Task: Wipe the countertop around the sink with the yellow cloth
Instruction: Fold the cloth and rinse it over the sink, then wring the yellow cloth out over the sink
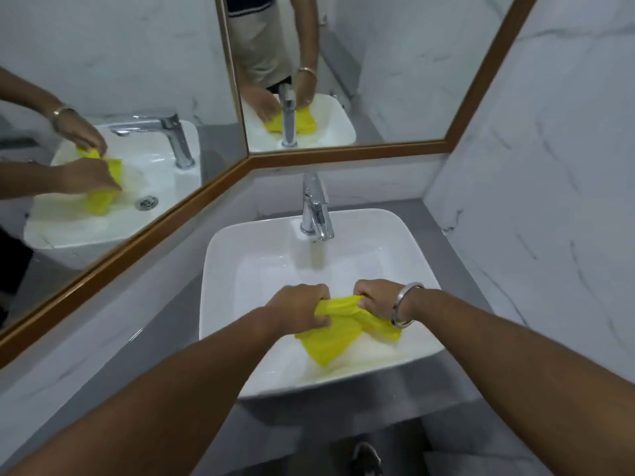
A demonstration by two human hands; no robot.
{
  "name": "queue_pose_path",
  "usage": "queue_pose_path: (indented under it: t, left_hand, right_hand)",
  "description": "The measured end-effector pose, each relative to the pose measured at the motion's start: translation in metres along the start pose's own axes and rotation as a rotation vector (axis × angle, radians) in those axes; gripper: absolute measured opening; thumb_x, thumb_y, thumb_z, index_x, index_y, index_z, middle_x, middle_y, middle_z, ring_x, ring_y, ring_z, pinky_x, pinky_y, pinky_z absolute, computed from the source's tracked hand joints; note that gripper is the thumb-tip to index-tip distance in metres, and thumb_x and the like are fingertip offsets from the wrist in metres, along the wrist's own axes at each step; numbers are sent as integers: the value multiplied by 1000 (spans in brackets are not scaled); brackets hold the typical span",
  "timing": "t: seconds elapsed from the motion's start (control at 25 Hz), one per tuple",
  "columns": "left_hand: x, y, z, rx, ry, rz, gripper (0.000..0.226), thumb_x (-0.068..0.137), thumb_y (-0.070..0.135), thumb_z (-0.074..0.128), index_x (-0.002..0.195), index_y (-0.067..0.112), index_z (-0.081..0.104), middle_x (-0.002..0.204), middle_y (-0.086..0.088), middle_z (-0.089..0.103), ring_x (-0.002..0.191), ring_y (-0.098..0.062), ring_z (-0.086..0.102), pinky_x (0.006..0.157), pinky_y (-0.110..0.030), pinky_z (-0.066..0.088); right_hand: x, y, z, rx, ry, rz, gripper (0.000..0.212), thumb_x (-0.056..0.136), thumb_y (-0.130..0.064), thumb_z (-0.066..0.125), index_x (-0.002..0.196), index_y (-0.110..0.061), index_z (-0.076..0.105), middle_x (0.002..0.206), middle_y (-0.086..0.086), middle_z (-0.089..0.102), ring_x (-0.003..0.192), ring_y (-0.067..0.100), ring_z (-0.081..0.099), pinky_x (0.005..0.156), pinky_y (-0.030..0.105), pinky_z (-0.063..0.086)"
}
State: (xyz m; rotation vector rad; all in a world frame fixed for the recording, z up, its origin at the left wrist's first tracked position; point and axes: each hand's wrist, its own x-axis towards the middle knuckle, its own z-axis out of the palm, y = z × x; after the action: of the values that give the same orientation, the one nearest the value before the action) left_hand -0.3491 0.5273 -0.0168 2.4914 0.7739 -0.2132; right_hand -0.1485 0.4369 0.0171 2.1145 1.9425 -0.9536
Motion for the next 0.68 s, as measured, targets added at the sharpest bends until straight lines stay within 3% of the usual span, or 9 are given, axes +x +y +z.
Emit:
queue_pose_path:
  t: [0.16,0.28,0.44,0.56,0.68]
  left_hand:
    - [-3,-4,-40,-53,49,147,36,74,47,76,93,19,63,87,4,60,87,-19,56,68,-29,38]
    - [0,24,-74,-45,34,281,31,70,40,82,76,22,58,68,11,50,71,-15,50,61,-29,34]
    - [6,112,-103,38,-42,502,29,66,39,85,72,23,62,62,11,52,60,-4,47,55,-24,34]
    - [6,195,-97,50,-93,634,29,66,38,86,75,18,67,62,8,57,56,-4,48,54,-25,37]
    - [-7,285,-62,-35,-255,743,18,72,27,84,78,14,74,54,12,58,49,0,49,48,-15,34]
  right_hand:
    - [-27,-14,-12,50,146,92,19,92,-19,47,109,-10,52,111,16,61,99,31,55,75,31,37]
    - [-79,-16,-21,79,292,159,22,89,-20,53,110,-14,55,107,12,64,97,29,57,72,29,36]
    - [-177,-2,-23,15,361,248,28,84,-20,61,110,-11,58,107,12,65,100,29,57,80,33,41]
    - [-268,16,-5,31,455,372,21,85,-24,63,99,-10,60,97,9,65,88,25,55,69,28,32]
    - [-373,38,41,177,539,505,20,84,-27,65,96,-11,62,84,-1,56,79,19,51,65,26,29]
